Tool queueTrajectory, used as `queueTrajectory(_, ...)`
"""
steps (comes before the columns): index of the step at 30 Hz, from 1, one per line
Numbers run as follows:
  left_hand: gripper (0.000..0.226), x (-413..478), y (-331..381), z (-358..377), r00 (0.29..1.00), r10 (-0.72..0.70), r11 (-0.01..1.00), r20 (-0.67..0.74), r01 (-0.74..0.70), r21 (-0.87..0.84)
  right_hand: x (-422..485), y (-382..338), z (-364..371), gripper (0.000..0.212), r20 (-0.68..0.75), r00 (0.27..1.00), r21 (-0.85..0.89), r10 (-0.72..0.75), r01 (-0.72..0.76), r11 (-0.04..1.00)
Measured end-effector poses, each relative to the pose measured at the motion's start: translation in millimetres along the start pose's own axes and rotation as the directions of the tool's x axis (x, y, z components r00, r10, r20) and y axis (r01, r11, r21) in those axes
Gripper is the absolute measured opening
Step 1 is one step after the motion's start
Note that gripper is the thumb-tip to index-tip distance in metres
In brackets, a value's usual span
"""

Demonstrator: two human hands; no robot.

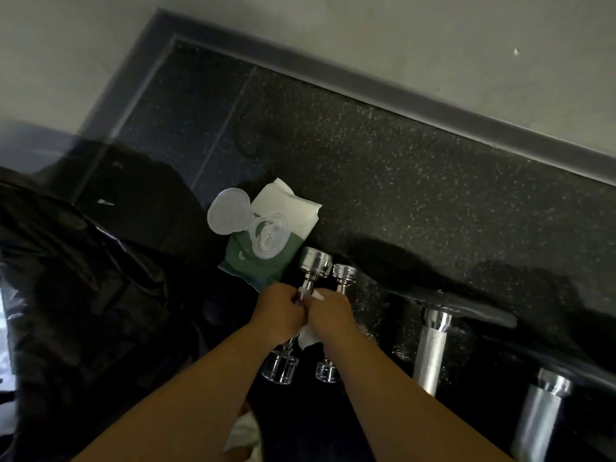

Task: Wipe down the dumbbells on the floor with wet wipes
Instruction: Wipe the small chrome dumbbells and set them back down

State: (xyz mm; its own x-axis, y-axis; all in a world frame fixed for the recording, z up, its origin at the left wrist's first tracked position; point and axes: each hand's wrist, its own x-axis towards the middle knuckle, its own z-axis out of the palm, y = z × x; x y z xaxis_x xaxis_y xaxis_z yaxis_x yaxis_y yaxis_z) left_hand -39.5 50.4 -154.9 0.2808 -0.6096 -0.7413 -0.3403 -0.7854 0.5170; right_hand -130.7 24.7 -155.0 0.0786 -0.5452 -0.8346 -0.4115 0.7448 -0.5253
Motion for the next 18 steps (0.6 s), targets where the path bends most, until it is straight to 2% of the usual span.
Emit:
queueTrajectory(4, 0.016, 0, -1, 3, 0.999, 0.033, 0.999, -0.014, -0.033, 0.025, 0, 0, -2, 0.018, 0.022, 0.999, 0.022, 0.023, -0.024, 0.999)
queueTrajectory(11, 0.014, -7, -1, 5, 0.992, 0.088, 0.994, -0.095, -0.081, 0.08, -8, 0, -4, 0.027, -0.025, 0.996, -0.121, -0.087, 0.084, 0.989)
queueTrajectory(15, 0.015, -8, 2, 5, 0.993, 0.083, 0.993, -0.08, -0.077, 0.084, -12, -3, -10, 0.024, -0.01, 0.996, -0.146, -0.087, 0.084, 0.986)
queueTrajectory(18, 0.015, -9, 5, 3, 0.994, 0.09, 0.985, -0.06, -0.08, 0.15, -16, -7, -13, 0.022, -0.01, 0.994, -0.161, -0.104, 0.101, 0.982)
